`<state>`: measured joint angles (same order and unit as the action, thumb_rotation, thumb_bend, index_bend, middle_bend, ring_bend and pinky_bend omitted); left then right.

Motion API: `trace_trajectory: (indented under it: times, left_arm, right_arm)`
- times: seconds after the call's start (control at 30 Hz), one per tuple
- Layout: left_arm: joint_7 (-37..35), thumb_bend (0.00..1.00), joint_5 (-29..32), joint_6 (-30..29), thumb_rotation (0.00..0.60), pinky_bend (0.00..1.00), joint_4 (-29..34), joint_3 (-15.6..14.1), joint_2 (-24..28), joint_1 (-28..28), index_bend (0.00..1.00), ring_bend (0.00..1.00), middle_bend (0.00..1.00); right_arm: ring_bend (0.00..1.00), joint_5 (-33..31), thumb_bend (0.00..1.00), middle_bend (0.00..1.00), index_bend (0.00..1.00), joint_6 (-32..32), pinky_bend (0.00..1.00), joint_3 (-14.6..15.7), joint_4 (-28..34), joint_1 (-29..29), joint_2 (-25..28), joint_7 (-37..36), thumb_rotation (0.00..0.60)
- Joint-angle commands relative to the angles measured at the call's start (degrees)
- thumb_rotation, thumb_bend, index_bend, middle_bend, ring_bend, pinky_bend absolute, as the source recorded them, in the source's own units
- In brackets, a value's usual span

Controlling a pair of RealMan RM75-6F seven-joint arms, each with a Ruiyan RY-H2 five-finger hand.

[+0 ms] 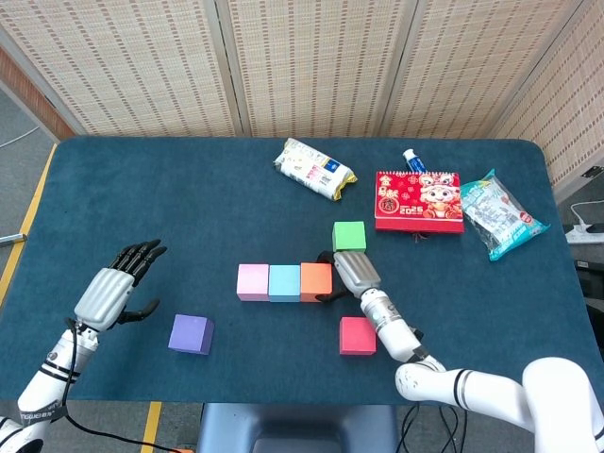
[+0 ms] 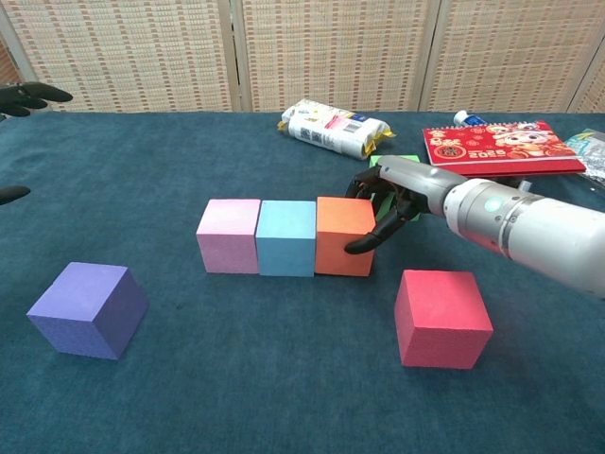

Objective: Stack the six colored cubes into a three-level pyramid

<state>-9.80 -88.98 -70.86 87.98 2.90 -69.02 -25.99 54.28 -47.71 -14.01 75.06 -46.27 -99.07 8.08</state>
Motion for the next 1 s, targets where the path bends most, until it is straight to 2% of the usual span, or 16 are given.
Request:
trace_trajectory:
  times: [0.03, 0.17, 0.27, 0.37, 0.5, 0.7, 1.0]
  left_arm:
    - [-0.1, 0.35, 0.0, 0.0, 0.600, 0.09, -0.1, 0.0, 0.0, 0.0, 0.00, 0.00, 0.00]
    - [-0.3, 0.35, -0.1, 0.0, 0.600, 0.09, -0.3, 0.0, -0.1, 0.0, 0.00, 0.00, 0.00]
    - [-0.3, 0.35, -0.1, -0.1, 0.600, 0.08, -0.4, 0.0, -0.2, 0.0, 0.00, 0.00, 0.00]
    - [-0.3, 0.35, -0.1, -0.1, 0.600, 0.09, -0.4, 0.1, -0.2, -0.1, 0.00, 0.00, 0.00]
    - [-0.1, 0.35, -0.2, 0.0, 0.600, 0.08, -0.3, 0.1, -0.4, -0.2, 0.00, 0.00, 0.00]
    - [0.6, 0.34, -0.1, 0.1, 0.600, 0.08, 0.3, 0.3, -0.2, -0.4, 0.00, 0.00, 0.00]
    - [1.5, 0.35, 0.0, 0.1, 0.600, 0.08, 1.2, 0.6, 0.4, -0.6, 0.00, 0.00, 0.00]
  right_arm:
    - [0.44, 0.0, 0.24, 0.52, 0.55, 0.0, 0.53, 0.0, -0.1, -0.1, -0.2, 0.1, 0.600]
    - [0.42, 0.2, 0.24, 0.52, 0.50, 0.4, 0.51, 0.3, 0.2, -0.1, -0.1, 0.5, 0.600]
    - [0.33, 0.6, 0.24, 0.48, 0.35, 1.1, 0.44, 1.0, 0.6, -0.2, 0.5, 1.1, 0.600]
    - [0.22, 0.8, 0.24, 0.37, 0.16, 1.7, 0.36, 1.5, 1.5, 0.0, 1.5, 1.3, 0.600]
    - [0.12, 1.7, 0.24, 0.26, 0.01, 1.9, 0.29, 1.9, 2.8, 0.3, 2.5, 0.9, 0.600]
    - [0.03, 3.2, 0.24, 0.14, 0.00, 1.6, 0.20, 2.1, 5.6, 0.6, 4.5, 0.5, 0.600]
    - [0.00, 7.9, 0.24, 0.12, 0.00, -0.6, 0.15, 2.6, 15.4, 1.0, 11.4, 2.7, 0.600]
